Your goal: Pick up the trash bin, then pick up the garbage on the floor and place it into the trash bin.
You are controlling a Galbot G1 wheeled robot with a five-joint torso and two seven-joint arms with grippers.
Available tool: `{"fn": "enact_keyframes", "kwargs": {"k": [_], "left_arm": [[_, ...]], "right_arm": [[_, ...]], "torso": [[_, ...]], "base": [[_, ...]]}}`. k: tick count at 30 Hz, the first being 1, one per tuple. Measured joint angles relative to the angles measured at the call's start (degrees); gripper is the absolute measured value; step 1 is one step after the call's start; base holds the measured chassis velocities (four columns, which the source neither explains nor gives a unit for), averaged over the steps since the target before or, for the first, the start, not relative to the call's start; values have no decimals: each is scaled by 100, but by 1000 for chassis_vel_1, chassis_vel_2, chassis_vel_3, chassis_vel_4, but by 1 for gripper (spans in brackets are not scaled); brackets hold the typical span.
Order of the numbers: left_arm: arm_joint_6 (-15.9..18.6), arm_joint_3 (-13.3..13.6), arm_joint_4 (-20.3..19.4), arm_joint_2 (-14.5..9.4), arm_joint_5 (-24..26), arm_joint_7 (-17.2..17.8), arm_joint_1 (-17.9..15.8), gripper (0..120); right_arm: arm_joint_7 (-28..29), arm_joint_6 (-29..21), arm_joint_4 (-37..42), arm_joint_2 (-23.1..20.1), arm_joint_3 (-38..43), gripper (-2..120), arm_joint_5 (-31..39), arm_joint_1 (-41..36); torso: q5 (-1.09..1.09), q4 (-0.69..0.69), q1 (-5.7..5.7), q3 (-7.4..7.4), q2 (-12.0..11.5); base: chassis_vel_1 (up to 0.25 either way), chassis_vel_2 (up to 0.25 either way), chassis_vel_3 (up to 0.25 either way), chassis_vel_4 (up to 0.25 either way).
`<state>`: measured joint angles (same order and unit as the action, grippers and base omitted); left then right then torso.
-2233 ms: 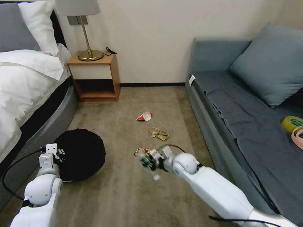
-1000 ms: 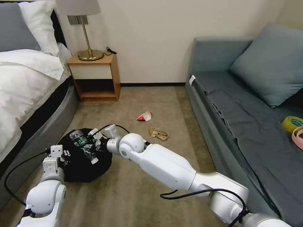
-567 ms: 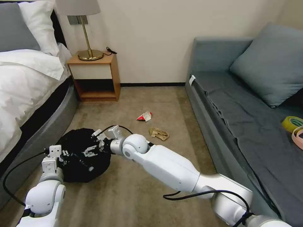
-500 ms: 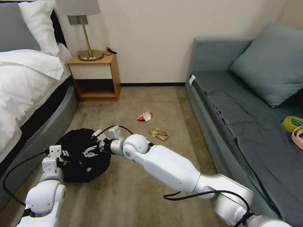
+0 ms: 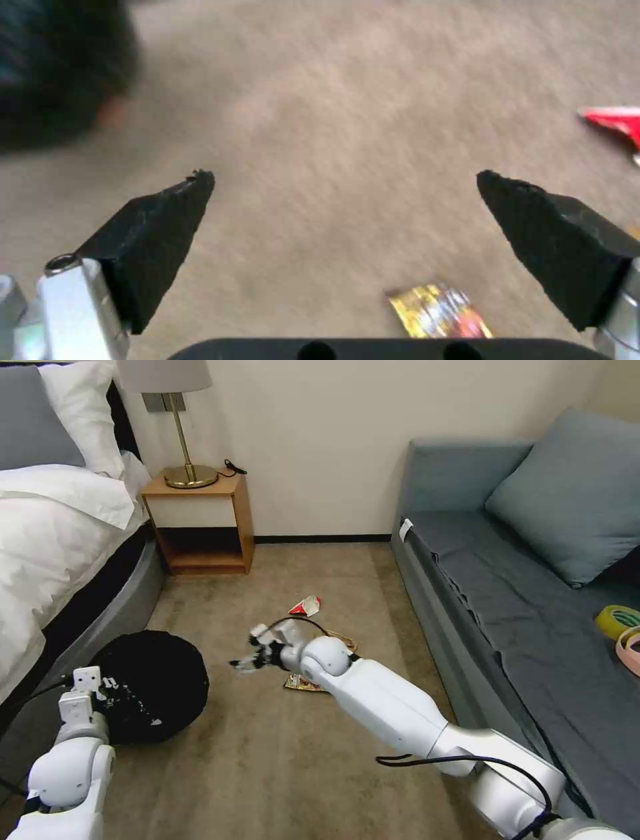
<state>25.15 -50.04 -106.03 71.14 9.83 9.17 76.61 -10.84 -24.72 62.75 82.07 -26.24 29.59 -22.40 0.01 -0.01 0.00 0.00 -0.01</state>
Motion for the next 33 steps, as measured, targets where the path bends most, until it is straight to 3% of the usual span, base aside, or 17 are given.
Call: {"fn": "enact_keyframes", "kwargs": {"k": [6,14,23,33], "left_arm": [[-27,-51,-3,-2,5,3,66,4],[-57,9,101,-65,14,4,-1,4],[-126,180,300,-110,-6,6,-142,4],[-133,255,401,-104,-64,7,-247,4]], "right_arm": [[-200,538,-1073,177,235,100,-1290,-147],[-265,905,-1846,306,516,100,-2195,-298],[-247,1286,-2487,449,855,100,-2592,-323],[-250,1419,-2598,424,977,100,-2749,-381]], "torso": [[0,1,0,0,0],[-1,0,0,0,0],[0,0,0,0,0],[-1,1,0,0,0]], "base": [[0,0,0,0],[0,0,0,0],[0,0,0,0],[0,0,0,0]]}}
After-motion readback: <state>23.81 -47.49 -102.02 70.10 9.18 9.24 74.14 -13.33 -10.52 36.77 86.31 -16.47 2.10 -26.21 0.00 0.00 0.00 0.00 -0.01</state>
